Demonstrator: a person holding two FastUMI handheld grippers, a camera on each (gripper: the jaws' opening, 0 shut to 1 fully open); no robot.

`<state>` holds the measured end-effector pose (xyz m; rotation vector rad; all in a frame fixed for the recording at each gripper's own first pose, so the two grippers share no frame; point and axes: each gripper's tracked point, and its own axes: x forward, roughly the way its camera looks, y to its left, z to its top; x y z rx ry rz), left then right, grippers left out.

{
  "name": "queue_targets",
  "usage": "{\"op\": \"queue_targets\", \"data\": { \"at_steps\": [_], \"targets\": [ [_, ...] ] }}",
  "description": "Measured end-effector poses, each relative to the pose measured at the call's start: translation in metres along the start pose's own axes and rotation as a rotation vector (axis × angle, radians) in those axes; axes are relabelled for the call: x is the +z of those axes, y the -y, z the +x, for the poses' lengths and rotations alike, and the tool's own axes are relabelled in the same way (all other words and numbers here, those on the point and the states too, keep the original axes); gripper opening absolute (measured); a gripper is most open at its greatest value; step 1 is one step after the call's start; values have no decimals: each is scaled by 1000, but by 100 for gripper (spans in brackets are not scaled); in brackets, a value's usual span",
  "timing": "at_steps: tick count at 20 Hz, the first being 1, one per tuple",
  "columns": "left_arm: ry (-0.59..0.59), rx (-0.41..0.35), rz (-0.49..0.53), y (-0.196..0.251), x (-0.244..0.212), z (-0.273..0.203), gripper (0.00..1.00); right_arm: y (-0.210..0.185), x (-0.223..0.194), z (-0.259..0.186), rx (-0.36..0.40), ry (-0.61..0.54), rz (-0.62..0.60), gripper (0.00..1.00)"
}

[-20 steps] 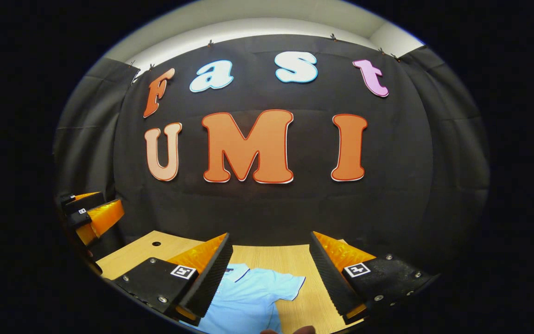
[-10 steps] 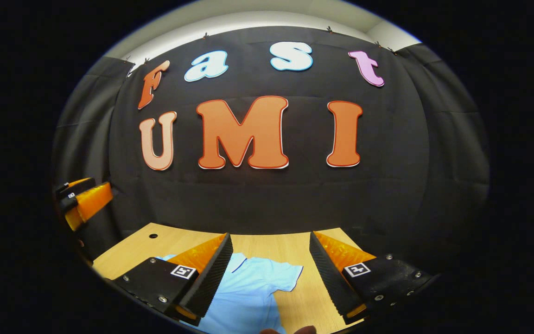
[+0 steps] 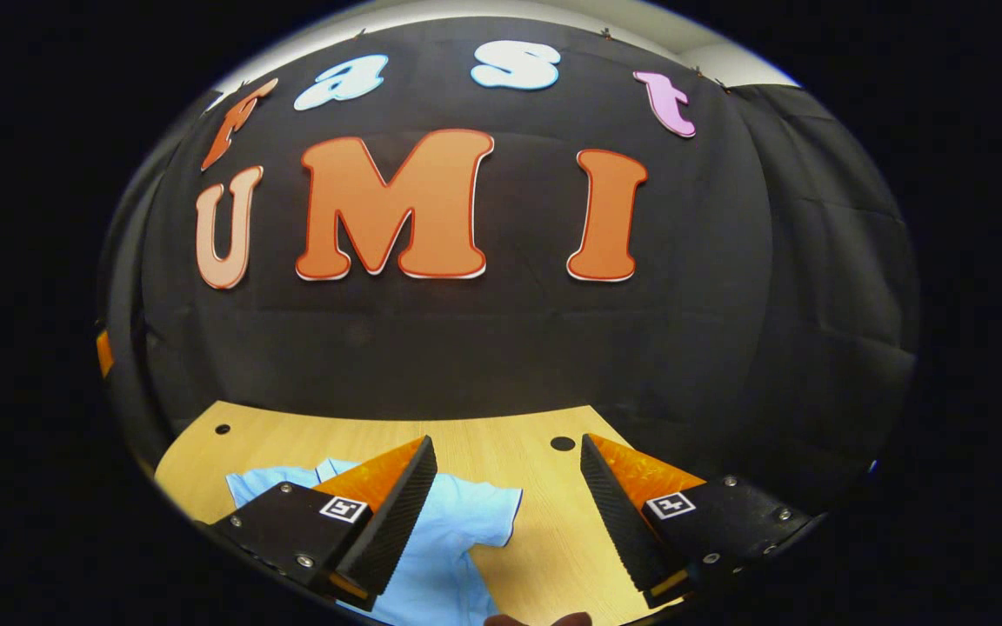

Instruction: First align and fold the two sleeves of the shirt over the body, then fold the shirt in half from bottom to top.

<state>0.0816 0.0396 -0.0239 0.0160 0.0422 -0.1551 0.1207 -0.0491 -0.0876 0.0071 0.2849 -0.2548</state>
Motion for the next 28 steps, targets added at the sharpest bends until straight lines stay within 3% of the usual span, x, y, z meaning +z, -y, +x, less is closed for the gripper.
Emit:
{"op": "queue_targets", "data": {
  "at_steps": [7, 10, 16, 28],
  "targets": [
    [-30, 160, 40, -2, -10, 12, 100, -10, -51, 72, 74, -187, -13, 100],
    [-110, 212, 49, 7, -30, 16, 100, -8, -79, 100, 105, -279, -9, 100],
    [-185, 275, 86, 16, -42, 18, 100, 11, -140, 141, 62, -474, 5, 100],
    [-296, 369, 115, 10, -60, 2, 100, -6, -234, 169, 80, -844, -17, 80]
  ]
}}
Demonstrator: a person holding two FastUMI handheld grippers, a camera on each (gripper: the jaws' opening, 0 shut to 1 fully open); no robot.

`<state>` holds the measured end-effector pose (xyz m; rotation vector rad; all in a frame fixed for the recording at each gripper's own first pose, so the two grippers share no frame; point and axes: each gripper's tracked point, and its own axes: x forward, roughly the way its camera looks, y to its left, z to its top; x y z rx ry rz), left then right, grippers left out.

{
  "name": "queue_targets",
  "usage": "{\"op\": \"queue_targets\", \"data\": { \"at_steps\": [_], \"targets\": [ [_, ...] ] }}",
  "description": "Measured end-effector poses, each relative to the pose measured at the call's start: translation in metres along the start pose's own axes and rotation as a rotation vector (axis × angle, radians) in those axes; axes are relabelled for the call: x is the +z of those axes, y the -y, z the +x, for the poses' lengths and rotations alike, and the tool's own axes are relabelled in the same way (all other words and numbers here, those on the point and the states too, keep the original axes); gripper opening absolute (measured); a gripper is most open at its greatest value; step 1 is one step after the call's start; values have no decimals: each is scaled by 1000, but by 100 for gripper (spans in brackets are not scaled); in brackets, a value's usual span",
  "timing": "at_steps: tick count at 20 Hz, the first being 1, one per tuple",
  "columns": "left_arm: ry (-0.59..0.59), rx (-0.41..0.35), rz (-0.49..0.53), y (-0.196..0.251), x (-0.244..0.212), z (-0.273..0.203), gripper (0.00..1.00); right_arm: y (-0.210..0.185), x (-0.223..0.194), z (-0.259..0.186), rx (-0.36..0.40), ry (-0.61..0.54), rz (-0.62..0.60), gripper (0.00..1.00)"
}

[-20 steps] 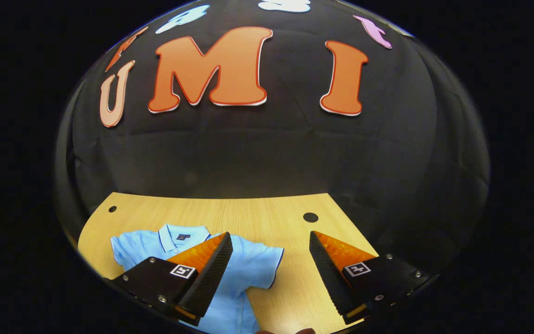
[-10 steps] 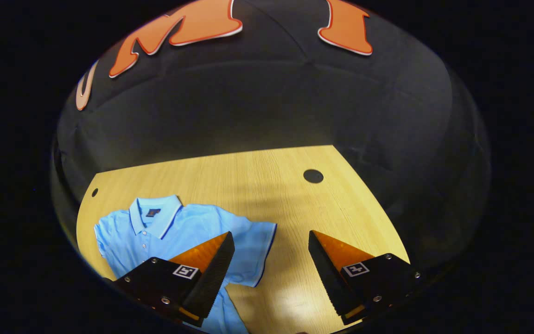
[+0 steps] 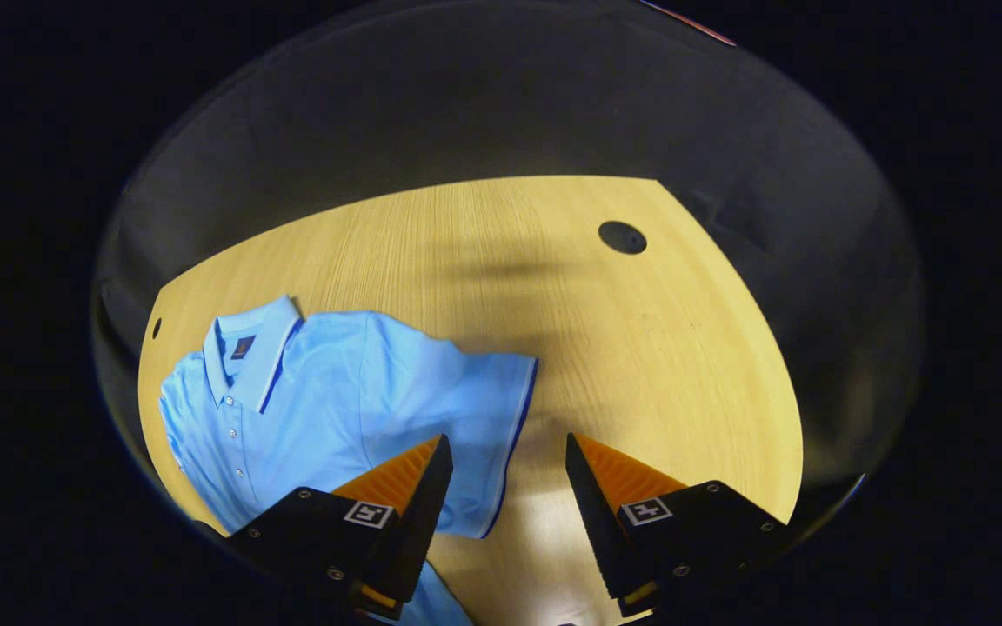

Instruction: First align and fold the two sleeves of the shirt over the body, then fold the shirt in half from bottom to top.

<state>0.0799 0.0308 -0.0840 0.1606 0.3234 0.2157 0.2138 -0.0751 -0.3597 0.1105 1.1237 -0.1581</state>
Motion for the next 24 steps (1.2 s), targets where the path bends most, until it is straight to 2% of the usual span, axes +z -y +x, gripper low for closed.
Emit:
{"op": "queue_targets", "data": {
  "at_steps": [1, 2, 4, 8, 9, 11, 12, 13, 14, 16, 17, 24],
  "targets": [
    [-7, 8, 2, -1, -3, -1, 100, -2, -3, 5, -4, -19, 0, 72],
    [-13, 16, 4, -3, -3, -2, 100, -5, -6, 8, -3, -37, 2, 75],
    [-20, 30, 7, -5, -6, -3, 100, -5, -10, 13, -12, -65, 8, 69],
    [-29, 50, 7, -10, -8, -7, 100, -7, -12, 17, -13, -95, 46, 55],
    [-31, 52, 6, -9, -9, -9, 100, -7, -10, 18, -15, -98, 53, 47],
    [-32, 57, 5, -9, -10, -12, 100, -10, -7, 18, -13, -89, 49, 39],
    [-32, 59, 5, -9, -9, -14, 99, -11, -8, 17, -13, -88, 51, 39],
    [-29, 61, 6, -10, -9, -16, 100, -12, -7, 18, -11, -89, 55, 17],
    [-27, 65, 7, -11, -7, -17, 100, -13, -8, 19, -12, -92, 69, 20],
    [-19, 71, 6, -11, -6, -22, 100, -11, -6, 19, 4, -108, 122, 11],
    [-16, 76, 7, -14, -5, -25, 100, -16, -4, 17, 41, -118, 160, 6],
    [-17, 121, -2, -28, -9, -41, 100, -38, 23, -15, 204, -44, 206, 4]
  ]
}}
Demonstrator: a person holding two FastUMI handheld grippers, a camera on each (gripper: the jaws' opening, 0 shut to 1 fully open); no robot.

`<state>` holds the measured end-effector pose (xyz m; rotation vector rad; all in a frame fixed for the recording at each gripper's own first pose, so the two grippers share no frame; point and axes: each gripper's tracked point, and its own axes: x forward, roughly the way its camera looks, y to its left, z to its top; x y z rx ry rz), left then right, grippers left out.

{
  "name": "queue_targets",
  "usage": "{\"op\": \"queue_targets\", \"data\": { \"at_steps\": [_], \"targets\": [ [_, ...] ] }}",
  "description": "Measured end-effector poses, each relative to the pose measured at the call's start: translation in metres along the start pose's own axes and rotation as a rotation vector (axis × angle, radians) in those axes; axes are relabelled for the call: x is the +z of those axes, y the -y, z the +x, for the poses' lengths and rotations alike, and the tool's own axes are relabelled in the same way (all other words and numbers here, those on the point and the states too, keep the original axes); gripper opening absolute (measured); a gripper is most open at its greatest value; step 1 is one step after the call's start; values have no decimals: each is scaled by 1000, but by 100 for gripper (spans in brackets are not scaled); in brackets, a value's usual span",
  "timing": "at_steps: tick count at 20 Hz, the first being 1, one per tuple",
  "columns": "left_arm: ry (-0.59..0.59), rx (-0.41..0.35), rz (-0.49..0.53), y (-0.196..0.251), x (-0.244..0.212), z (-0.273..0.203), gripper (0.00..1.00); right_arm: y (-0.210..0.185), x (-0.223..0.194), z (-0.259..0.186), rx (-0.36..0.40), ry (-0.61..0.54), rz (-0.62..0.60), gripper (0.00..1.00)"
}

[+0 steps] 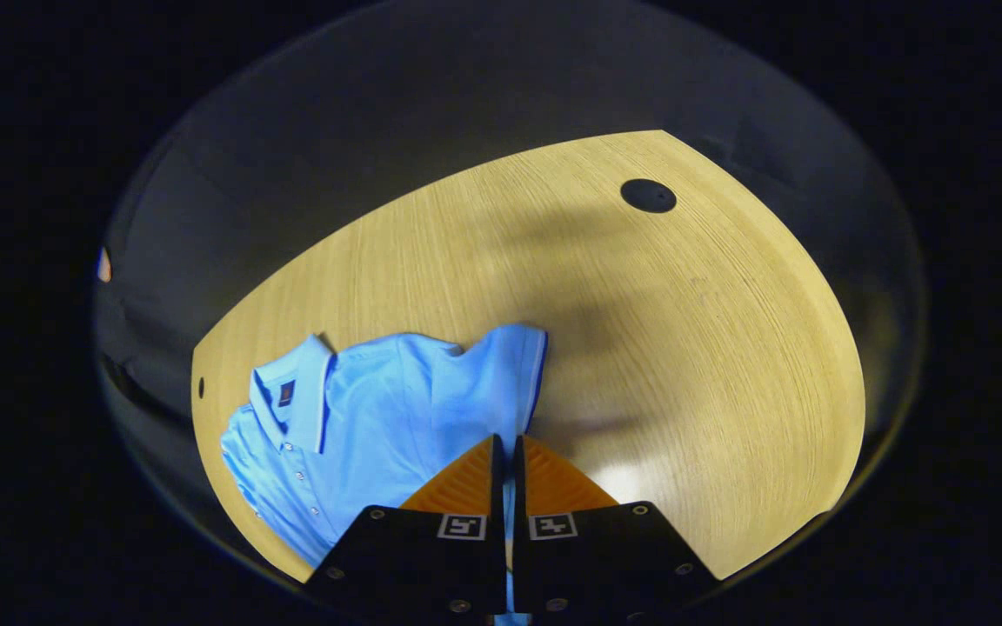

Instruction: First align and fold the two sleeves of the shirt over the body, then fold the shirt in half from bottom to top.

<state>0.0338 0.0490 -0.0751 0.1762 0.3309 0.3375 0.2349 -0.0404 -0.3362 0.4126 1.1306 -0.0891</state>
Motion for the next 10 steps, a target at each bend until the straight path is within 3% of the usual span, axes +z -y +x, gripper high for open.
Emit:
{"op": "queue_targets", "data": {
  "at_steps": [6, 10],
  "targets": [
    [-51, -21, -73, -5, -23, 15, 100, -49, 3, -18, 145, 33, -7, 4],
    [-132, -75, -200, -11, -50, 49, 100, -75, -3, -25, 177, 43, 14, 6]
  ]
}}
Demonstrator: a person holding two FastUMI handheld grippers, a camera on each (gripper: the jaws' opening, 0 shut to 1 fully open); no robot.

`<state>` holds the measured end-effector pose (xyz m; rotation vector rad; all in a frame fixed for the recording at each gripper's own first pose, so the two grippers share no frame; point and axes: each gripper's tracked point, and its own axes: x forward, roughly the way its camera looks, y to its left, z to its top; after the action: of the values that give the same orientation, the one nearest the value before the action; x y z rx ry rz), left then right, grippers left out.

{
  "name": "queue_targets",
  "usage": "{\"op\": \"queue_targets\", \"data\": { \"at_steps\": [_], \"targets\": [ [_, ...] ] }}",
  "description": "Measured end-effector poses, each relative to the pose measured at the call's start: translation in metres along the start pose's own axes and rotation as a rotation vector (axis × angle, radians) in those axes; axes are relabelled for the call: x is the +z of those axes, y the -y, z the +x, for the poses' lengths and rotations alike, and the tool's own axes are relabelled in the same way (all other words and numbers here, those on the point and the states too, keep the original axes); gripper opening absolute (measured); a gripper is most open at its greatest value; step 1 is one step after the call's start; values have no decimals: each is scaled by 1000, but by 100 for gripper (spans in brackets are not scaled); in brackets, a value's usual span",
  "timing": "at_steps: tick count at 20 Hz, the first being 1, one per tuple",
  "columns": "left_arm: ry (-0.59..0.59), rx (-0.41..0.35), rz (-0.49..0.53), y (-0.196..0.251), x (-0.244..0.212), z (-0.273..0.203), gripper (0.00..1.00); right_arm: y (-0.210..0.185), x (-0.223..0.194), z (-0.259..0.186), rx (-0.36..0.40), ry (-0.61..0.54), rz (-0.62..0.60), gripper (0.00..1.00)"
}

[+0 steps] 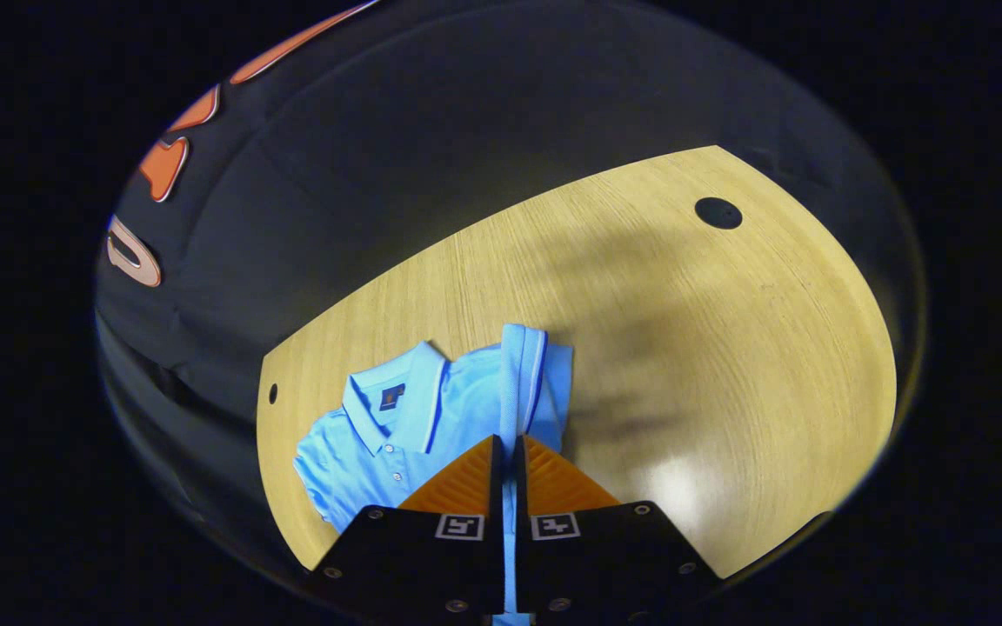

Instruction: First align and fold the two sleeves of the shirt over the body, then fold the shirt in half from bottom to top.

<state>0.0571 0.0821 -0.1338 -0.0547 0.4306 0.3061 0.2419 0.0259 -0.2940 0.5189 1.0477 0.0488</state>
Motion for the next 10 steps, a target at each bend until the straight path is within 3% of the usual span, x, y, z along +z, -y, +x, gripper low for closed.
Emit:
{"op": "queue_targets", "data": {
  "at_steps": [6, 7, 8, 9, 10],
  "targets": [
    [-163, -147, -144, -10, -41, 72, 100, -26, 4, -24, 2, 88, -1, 20],
    [-195, -168, -159, -15, -50, 83, 100, -26, 6, -29, -13, 105, -6, 13],
    [-234, -182, -167, -19, -59, 95, 99, -25, 5, -35, -29, 124, -19, 27],
    [-272, -189, -169, -23, -68, 106, 99, -24, 6, -41, -47, 142, -35, 23],
    [-304, -192, -160, -27, -74, 119, 99, -22, 6, -49, -63, 158, -52, 40]
  ]
}}
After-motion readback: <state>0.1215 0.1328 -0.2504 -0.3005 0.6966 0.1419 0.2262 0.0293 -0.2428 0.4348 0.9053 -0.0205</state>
